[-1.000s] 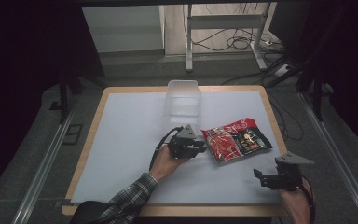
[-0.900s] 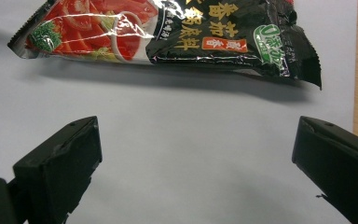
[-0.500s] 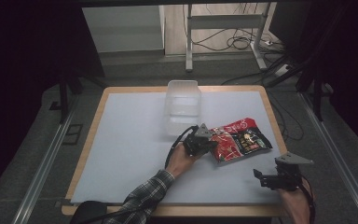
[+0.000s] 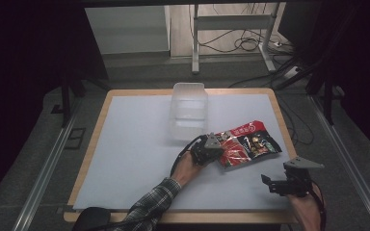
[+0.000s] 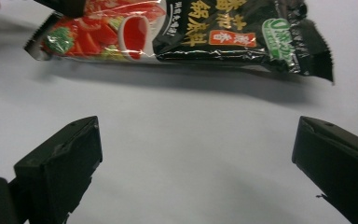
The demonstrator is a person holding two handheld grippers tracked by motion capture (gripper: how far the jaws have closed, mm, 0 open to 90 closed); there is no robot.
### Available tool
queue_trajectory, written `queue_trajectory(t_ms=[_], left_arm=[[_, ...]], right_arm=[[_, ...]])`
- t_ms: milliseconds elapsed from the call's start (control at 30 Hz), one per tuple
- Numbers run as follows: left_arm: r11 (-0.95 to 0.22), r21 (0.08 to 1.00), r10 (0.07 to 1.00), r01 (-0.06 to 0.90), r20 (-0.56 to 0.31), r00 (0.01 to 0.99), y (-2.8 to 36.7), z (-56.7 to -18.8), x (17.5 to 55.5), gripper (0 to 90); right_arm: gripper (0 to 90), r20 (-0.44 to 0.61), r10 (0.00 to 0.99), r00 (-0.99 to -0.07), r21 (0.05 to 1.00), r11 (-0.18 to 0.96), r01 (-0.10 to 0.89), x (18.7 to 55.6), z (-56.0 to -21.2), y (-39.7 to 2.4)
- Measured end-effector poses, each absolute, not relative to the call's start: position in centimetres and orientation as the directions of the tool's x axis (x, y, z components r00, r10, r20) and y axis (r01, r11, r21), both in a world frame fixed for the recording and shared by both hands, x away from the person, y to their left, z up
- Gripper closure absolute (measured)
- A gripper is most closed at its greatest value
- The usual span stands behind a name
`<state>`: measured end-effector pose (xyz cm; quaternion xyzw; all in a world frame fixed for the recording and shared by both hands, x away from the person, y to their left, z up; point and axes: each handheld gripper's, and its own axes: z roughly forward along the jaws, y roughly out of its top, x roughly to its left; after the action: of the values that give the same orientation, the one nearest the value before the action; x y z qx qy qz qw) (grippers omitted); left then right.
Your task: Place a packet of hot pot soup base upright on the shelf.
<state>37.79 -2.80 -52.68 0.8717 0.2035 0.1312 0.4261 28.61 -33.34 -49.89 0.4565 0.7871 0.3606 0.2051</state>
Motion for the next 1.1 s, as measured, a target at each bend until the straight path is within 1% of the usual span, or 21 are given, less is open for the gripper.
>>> queue_trajectory(t_ms=[133,233,333,433,567,667,800,967,1100], left_arm=[[-0.551,0.799,0.473,0.239,0.064,0.879,-2.7,-52.9,37.6,90.0],[-0.543,0.804,0.476,0.244,0.056,0.878,-2.5,-53.1,37.4,90.0],[-0.545,0.804,0.474,0.238,0.061,0.878,-2.3,-53.2,37.4,90.0],[-0.552,0.801,0.473,0.233,0.070,0.878,-2.3,-53.2,37.3,90.0],[-0.552,0.799,0.475,0.237,0.068,0.878,-2.3,-53.2,37.2,90.0],[-0.544,0.806,0.478,0.234,0.068,0.876,-2.2,-53.4,37.1,90.0],[-0.545,0.805,0.477,0.235,0.068,0.876,-2.1,-53.5,37.1,90.0],[-0.557,0.796,0.473,0.235,0.071,0.878,-1.9,-53.6,37.0,90.0],[-0.552,0.799,0.476,0.240,0.066,0.877,-1.9,-53.6,37.0,90.0]], right_arm=[[1.7,0.033,0.858,-0.513,0.755,0.315,0.576,28.7,-49.6,-33.1],[0.4,0.079,0.849,-0.523,0.764,0.285,0.578,28.8,-49.3,-32.8],[0.0,0.088,0.846,-0.526,0.774,0.274,0.571,28.9,-49.1,-32.4],[0.0,0.125,0.836,-0.535,0.782,0.249,0.571,29.1,-48.8,-32.0],[0.0,0.124,0.836,-0.534,0.797,0.236,0.555,29.5,-48.3,-31.4],[0.0,0.124,0.845,-0.521,0.804,0.222,0.551,30.2,-48.0,-31.5],[0.0,0.142,0.857,-0.495,0.795,0.200,0.573,31.2,-47.9,-31.7],[1.5,0.232,0.848,-0.476,0.797,0.114,0.593,33.6,-47.4,-31.5],[1.1,0.242,0.841,-0.484,0.805,0.105,0.585,34.9,-46.5,-30.2]])
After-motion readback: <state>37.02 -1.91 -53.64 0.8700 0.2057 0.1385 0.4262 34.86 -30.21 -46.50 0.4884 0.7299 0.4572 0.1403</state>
